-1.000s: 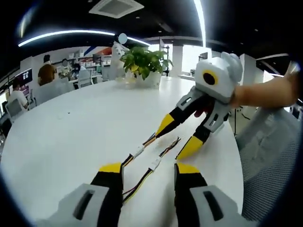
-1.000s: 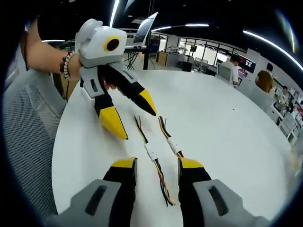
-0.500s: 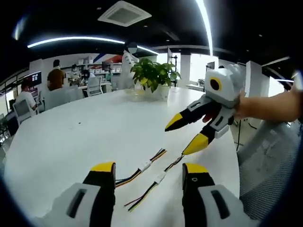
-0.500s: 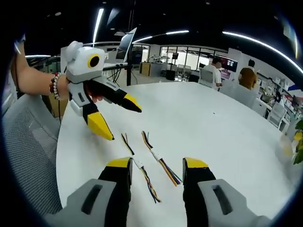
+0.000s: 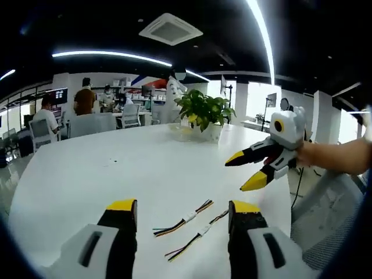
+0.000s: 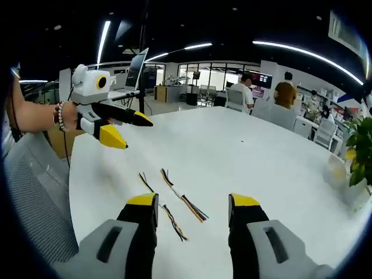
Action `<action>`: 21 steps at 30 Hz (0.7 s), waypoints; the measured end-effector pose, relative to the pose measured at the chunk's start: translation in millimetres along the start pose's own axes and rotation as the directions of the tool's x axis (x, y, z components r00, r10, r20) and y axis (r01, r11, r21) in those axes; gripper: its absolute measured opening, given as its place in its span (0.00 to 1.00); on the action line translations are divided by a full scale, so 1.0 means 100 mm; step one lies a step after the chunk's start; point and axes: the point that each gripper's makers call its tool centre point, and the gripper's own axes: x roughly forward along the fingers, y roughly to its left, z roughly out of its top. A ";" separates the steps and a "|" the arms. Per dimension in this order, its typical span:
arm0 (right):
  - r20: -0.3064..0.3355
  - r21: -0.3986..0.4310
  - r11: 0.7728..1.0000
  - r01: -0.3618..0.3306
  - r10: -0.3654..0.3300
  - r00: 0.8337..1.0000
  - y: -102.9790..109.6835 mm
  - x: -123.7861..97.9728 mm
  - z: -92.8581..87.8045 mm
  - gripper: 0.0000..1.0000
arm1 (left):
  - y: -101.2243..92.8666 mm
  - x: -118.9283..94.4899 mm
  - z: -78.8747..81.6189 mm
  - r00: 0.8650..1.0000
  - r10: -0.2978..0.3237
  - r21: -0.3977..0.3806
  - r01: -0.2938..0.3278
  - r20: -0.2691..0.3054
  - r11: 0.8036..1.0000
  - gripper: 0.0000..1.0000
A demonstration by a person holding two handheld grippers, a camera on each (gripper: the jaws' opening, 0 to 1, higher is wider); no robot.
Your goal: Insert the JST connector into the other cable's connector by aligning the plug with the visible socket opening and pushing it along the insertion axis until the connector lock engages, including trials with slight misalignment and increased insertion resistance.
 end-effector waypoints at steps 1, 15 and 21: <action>0.002 0.004 1.000 0.002 -0.002 1.000 0.00 -0.02 0.00 0.47 | 0.01 -0.05 0.02 1.000 0.009 -0.004 -0.009 0.007 1.000 0.60; 0.017 0.127 0.990 0.058 -0.061 0.998 -0.03 -0.36 -0.06 0.53 | -0.08 -0.55 0.05 0.999 0.032 0.011 -0.032 0.002 0.999 0.62; -0.020 0.121 0.992 0.045 -0.043 0.999 0.12 -0.48 -0.20 0.54 | -0.18 -0.73 -0.15 0.999 0.003 0.050 0.000 -0.053 0.999 0.62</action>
